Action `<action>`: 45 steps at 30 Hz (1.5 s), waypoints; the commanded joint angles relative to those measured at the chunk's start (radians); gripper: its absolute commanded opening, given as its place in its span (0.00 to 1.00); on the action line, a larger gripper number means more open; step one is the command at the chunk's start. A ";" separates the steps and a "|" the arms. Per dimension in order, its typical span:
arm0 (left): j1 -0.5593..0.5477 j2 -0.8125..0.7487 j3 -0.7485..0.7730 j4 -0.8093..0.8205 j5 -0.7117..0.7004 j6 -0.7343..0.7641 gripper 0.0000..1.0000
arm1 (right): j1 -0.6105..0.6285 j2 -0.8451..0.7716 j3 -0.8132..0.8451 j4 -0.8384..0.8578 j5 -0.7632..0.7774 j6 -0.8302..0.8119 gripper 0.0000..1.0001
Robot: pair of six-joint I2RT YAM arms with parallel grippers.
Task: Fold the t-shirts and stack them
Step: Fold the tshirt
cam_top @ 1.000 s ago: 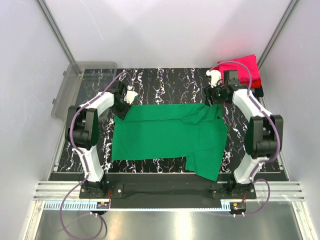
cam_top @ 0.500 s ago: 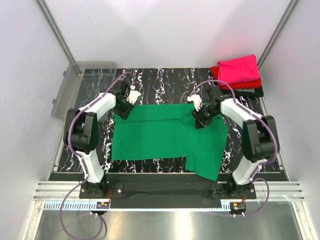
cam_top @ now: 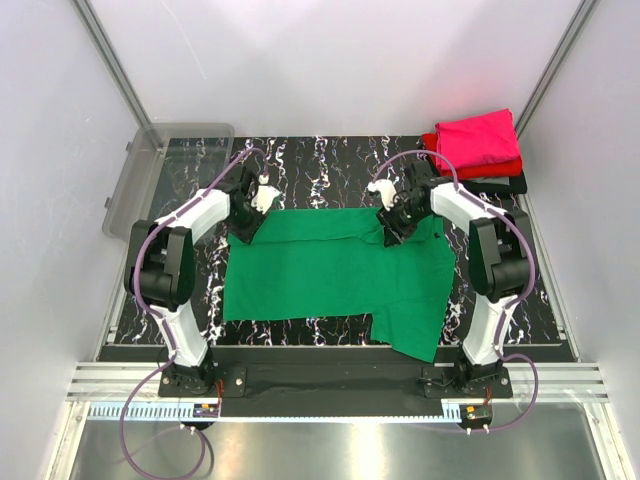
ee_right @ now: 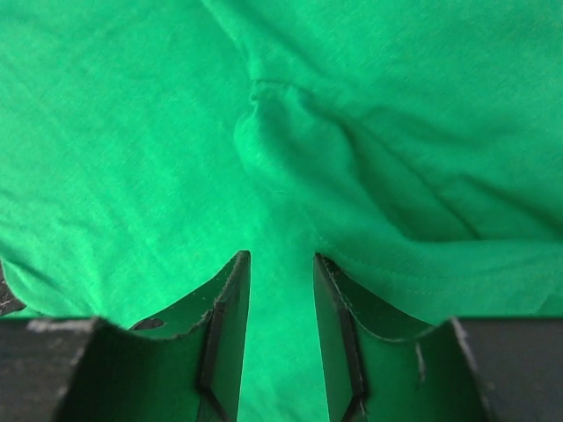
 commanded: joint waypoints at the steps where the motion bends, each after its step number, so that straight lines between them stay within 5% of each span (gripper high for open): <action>1: 0.003 -0.049 -0.006 0.009 -0.024 -0.002 0.28 | 0.006 0.038 0.050 0.018 -0.027 0.017 0.42; 28: -0.016 -0.048 -0.003 0.007 -0.041 0.007 0.27 | 0.009 -0.013 0.079 0.193 -0.047 0.176 0.41; 45: -0.020 -0.058 -0.016 0.006 -0.047 0.007 0.26 | 0.060 -0.150 -0.074 0.083 -0.042 -0.161 0.46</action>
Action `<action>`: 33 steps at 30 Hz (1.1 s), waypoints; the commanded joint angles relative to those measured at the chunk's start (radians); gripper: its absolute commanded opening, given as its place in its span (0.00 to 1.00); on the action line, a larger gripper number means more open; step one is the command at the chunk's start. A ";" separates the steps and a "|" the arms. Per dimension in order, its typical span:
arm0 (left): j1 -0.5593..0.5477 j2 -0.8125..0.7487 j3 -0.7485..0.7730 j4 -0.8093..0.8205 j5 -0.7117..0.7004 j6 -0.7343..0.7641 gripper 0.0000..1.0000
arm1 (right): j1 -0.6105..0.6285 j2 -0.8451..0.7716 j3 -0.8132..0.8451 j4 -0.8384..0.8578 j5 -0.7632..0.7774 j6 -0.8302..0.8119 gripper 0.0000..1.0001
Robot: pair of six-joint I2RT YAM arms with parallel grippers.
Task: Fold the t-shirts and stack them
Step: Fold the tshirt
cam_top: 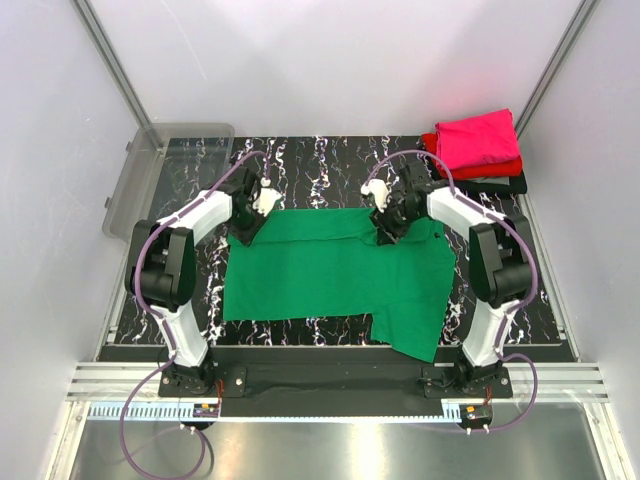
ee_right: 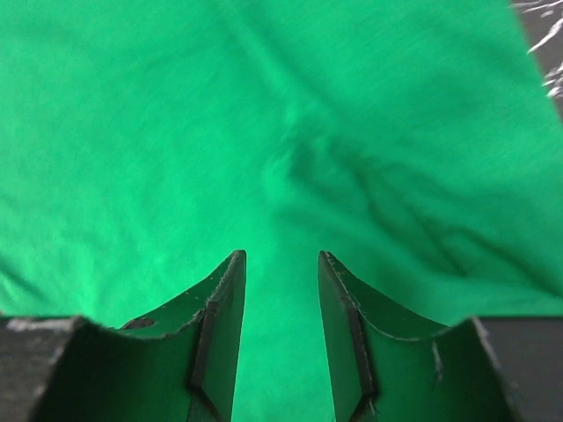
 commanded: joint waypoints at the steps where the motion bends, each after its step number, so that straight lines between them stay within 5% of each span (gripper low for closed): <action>1: -0.004 -0.059 -0.003 0.009 -0.012 0.007 0.26 | 0.025 -0.153 -0.077 0.003 -0.003 -0.142 0.46; 7: -0.009 -0.044 0.003 0.011 -0.011 0.001 0.26 | 0.035 -0.179 -0.162 0.017 0.022 -0.222 0.45; 21: -0.013 -0.038 -0.009 0.012 -0.011 -0.001 0.26 | 0.060 0.010 -0.038 0.159 0.109 -0.170 0.47; 33: -0.015 -0.018 0.000 0.017 0.000 -0.009 0.26 | 0.060 0.011 -0.047 0.222 0.163 -0.167 0.44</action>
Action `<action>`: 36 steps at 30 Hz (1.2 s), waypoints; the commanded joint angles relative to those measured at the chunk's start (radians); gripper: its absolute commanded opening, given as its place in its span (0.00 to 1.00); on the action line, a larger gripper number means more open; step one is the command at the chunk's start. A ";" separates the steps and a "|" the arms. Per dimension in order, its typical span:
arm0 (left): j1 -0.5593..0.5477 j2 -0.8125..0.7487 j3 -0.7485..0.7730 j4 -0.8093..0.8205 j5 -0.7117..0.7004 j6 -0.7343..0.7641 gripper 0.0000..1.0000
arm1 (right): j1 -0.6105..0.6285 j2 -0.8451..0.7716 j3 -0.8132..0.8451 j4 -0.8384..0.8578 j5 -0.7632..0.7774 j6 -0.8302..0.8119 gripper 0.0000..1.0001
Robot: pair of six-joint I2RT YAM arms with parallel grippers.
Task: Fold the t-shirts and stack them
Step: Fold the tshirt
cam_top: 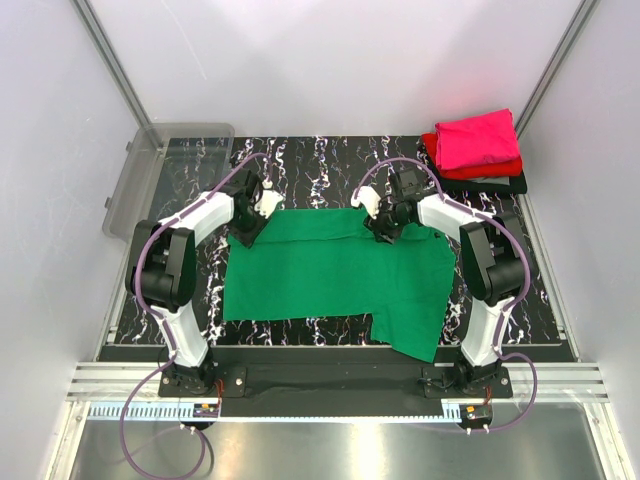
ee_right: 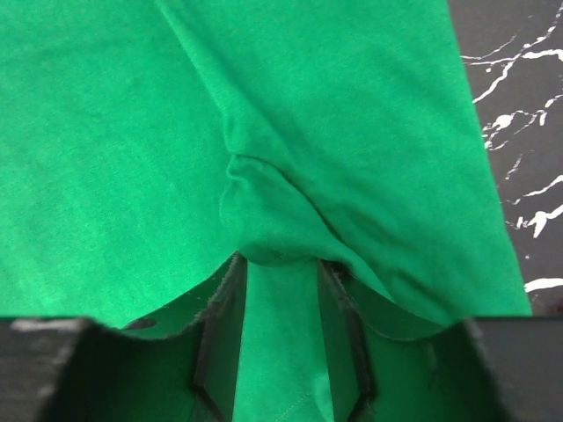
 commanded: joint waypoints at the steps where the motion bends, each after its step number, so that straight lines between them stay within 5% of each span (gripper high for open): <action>1: -0.006 -0.012 0.016 0.015 0.003 -0.008 0.26 | 0.009 0.000 0.027 0.052 0.024 0.004 0.42; 7: -0.012 -0.003 0.030 0.012 0.004 -0.008 0.26 | 0.012 -0.012 0.029 0.075 0.056 0.022 0.14; 11: -0.012 -0.003 0.030 0.013 0.012 -0.009 0.26 | 0.018 -0.081 0.009 0.062 0.059 0.024 0.07; 22: -0.012 -0.031 0.016 0.039 0.029 -0.011 0.26 | 0.099 -0.215 -0.010 -0.159 0.096 0.057 0.04; 36: -0.010 -0.100 -0.033 0.062 0.029 -0.005 0.27 | 0.205 -0.094 0.105 -0.449 0.121 0.172 0.13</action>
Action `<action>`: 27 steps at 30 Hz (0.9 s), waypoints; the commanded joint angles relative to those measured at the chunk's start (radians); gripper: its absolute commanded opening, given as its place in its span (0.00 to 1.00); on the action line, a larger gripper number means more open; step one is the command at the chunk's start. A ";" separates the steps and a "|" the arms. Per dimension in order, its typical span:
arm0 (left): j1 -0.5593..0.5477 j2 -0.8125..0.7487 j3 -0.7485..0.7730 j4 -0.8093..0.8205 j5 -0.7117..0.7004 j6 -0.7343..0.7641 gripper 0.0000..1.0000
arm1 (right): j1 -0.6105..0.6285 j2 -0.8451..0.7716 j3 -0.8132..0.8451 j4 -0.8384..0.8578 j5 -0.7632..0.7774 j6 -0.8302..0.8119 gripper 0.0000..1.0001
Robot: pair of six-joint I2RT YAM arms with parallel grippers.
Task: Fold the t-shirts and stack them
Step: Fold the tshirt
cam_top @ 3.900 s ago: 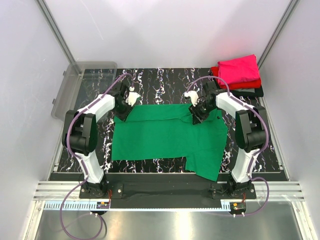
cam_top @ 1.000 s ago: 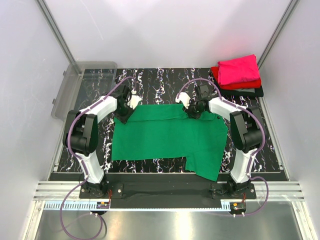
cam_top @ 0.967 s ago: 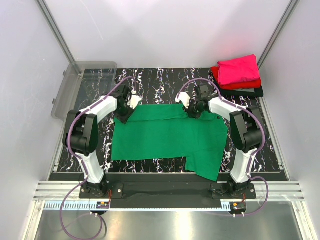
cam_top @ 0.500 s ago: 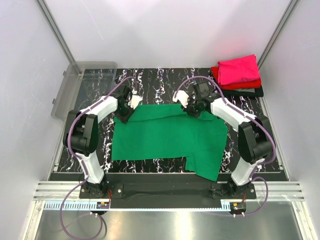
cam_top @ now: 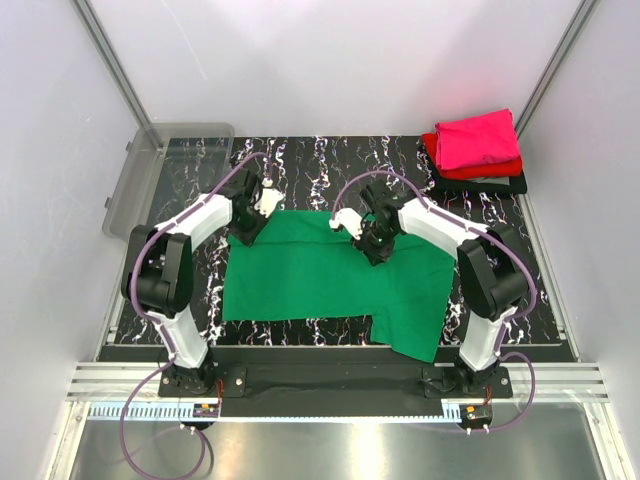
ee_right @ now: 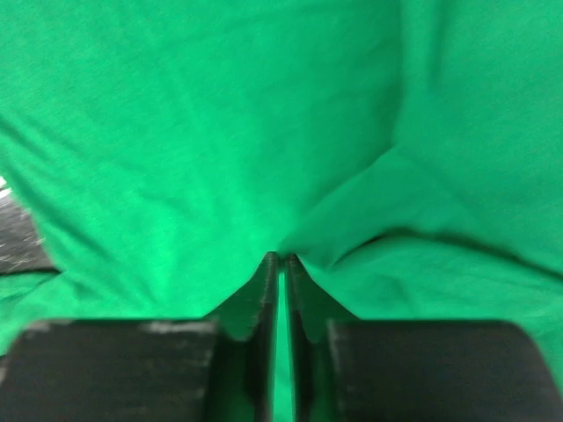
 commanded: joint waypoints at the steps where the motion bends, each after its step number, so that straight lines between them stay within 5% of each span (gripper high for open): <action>1: -0.003 -0.067 -0.008 0.035 0.020 -0.004 0.27 | 0.013 0.005 0.116 -0.147 0.002 0.066 0.23; 4: -0.003 -0.072 -0.001 0.035 0.020 0.002 0.27 | 0.008 0.004 0.208 -0.274 -0.049 0.093 0.43; 8: -0.003 -0.048 0.039 0.026 0.027 0.012 0.27 | -0.093 -0.015 0.293 -0.248 -0.095 0.197 0.43; 14: -0.003 0.022 0.078 -0.002 0.038 0.009 0.26 | -0.286 0.167 0.376 -0.260 -0.133 0.219 0.35; 27: -0.003 0.077 0.095 -0.029 0.003 0.014 0.24 | -0.386 0.433 0.622 -0.290 -0.190 0.228 0.38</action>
